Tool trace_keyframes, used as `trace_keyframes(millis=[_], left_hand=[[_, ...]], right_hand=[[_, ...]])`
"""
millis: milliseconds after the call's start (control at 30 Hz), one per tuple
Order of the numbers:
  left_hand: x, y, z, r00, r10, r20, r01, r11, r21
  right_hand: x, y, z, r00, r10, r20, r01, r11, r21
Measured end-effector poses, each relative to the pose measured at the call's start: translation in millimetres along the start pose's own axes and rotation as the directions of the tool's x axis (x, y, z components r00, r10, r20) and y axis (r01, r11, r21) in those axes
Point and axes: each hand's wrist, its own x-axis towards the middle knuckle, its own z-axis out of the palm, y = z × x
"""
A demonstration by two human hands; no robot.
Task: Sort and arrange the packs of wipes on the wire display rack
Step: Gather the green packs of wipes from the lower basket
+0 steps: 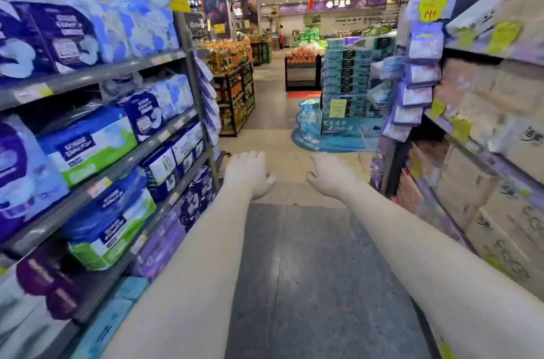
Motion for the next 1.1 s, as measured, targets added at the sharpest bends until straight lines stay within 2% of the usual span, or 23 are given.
trace_keyframes(millis=[133, 333, 500, 633, 733, 933, 1100], left_hand=[[106.6, -24.4, 26.5, 0.997, 0.030, 0.065, -0.027, 0.999, -0.044], [273.4, -26.3, 67.3, 0.992, 0.097, 0.080, -0.091, 0.993, -0.071], [408.1, -7.0, 128.1, 0.964, 0.229, 0.131, -0.223, 0.973, -0.062], [521.0, 10.0, 171.7, 0.957, 0.247, 0.152, -0.237, 0.968, -0.079], [595.1, 20.2, 195.2, 0.957, 0.236, 0.167, -0.207, 0.963, -0.172], [738.5, 23.1, 229.1, 0.947, 0.272, 0.171, -0.237, 0.951, -0.200], [857.0, 35.1, 267.9, 0.937, 0.330, 0.114, -0.300, 0.929, -0.217]], right_hand=[[100.6, 18.3, 18.1, 0.994, 0.080, 0.072, -0.082, 0.996, 0.023], [239.3, 76.6, 37.1, 0.980, 0.192, 0.054, -0.193, 0.981, 0.030], [351.7, 140.7, 86.7, 0.958, 0.275, 0.080, -0.281, 0.957, 0.072], [451.0, 197.4, 110.8, 0.949, 0.303, 0.081, -0.308, 0.950, 0.057], [521.5, 238.3, 123.2, 0.941, 0.330, 0.076, -0.334, 0.941, 0.049], [645.2, 310.0, 139.8, 0.922, 0.373, 0.105, -0.373, 0.928, -0.014], [731.1, 370.6, 164.4, 0.891, 0.444, 0.091, -0.444, 0.896, -0.027]])
